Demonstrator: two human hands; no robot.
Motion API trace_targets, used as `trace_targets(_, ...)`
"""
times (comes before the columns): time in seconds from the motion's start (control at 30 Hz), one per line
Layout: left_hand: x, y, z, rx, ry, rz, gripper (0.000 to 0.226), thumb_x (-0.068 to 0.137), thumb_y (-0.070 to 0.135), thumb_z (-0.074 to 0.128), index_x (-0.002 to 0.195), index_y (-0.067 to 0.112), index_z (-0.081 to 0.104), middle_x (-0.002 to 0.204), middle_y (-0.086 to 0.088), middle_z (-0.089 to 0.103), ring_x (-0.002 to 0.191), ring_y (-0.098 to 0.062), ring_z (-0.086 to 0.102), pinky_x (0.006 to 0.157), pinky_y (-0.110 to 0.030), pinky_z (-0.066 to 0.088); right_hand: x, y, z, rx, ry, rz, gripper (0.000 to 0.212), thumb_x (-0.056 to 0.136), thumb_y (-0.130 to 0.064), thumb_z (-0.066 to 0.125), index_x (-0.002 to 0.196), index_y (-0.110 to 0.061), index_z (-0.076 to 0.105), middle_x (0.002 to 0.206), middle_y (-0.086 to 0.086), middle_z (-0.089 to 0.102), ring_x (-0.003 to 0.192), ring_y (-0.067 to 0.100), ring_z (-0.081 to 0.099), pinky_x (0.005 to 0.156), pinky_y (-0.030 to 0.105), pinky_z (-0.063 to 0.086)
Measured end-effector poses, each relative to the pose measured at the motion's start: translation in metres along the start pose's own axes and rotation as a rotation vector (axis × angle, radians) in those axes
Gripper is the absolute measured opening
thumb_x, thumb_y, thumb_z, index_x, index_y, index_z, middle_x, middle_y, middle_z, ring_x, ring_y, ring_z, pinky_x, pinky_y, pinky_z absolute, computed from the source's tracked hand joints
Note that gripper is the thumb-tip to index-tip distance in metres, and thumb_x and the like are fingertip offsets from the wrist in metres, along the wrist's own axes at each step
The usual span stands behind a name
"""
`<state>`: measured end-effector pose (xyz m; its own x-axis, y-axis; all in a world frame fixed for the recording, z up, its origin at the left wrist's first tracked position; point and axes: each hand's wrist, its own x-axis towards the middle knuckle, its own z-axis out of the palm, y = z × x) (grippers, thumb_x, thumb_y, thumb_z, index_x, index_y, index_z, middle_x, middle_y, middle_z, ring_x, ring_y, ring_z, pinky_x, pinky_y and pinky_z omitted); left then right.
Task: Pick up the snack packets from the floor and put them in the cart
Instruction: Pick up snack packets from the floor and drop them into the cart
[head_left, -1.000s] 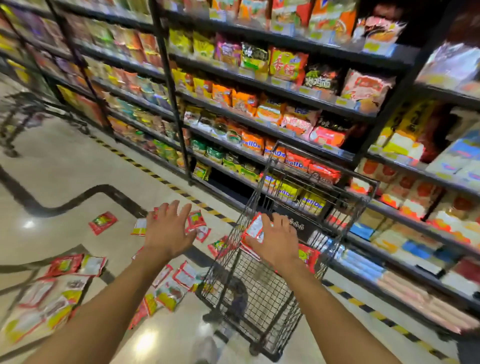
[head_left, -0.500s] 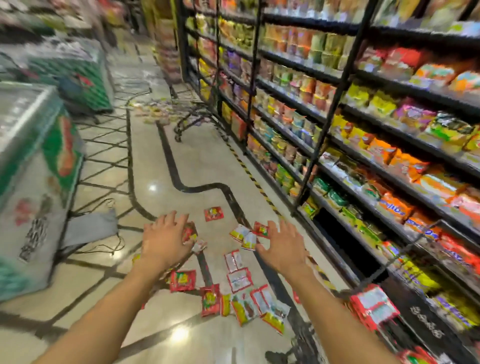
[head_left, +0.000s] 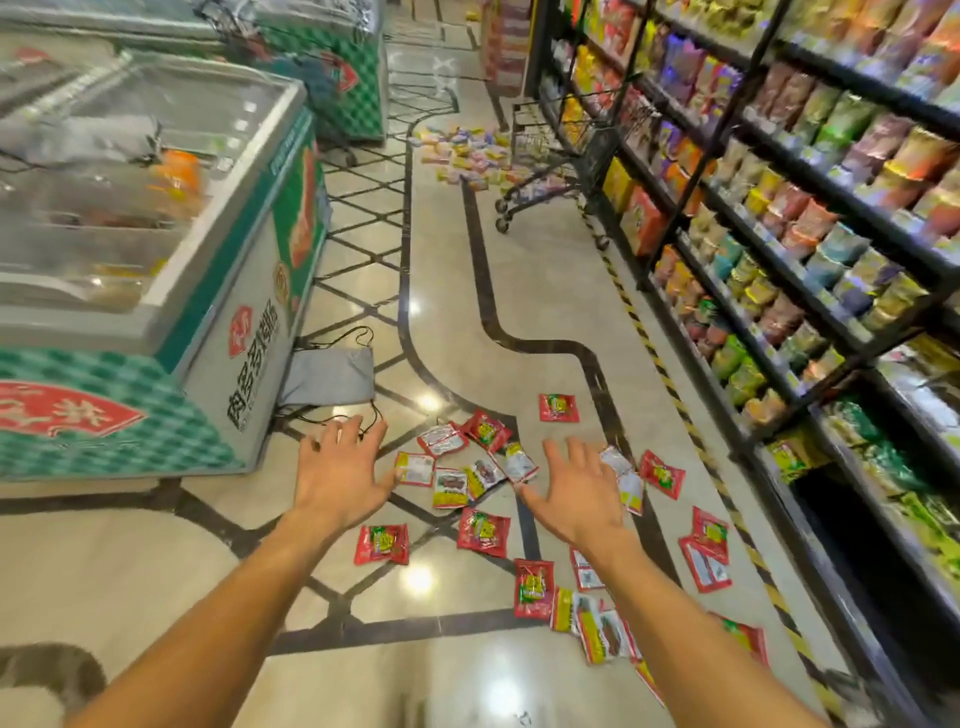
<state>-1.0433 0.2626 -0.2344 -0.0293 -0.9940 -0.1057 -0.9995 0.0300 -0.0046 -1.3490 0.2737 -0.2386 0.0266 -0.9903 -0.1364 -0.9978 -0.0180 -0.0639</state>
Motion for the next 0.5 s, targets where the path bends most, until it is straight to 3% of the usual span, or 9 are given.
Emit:
trace_targets(0.23, 0.050, -0.031, 0.044, -0.001, -0.095, 0.020, 0.078, 0.087, 0.074, 0.042, 0.154, 0.035, 0.031, 0.162, -0.006, 0.035, 0.146, -0.031, 0.034, 0.110, -0.057, 0.031, 0.066, -0.030, 0.047, -0.020, -0.117, -0.049, 0.081, 0.087, -0.074, 0.043, 0.152, -0.026, 0.036, 0.155, 0.011, 0.042, 0.142, 0.034, 0.038, 0.110, 0.052, 0.042)
trace_targets(0.5, 0.144, -0.025, 0.119, -0.024, -0.260, 0.031, 0.083, 0.086, 0.079, 0.033, 0.158, 0.038, 0.025, 0.167, -0.005, 0.029, 0.151, -0.030, 0.028, 0.117, -0.057, 0.026, 0.166, -0.009, 0.127, 0.008, -0.238, -0.070, 0.081, 0.087, -0.071, 0.043, 0.152, -0.022, 0.041, 0.153, 0.016, 0.046, 0.139, 0.038, 0.042, 0.108, 0.052, 0.044)
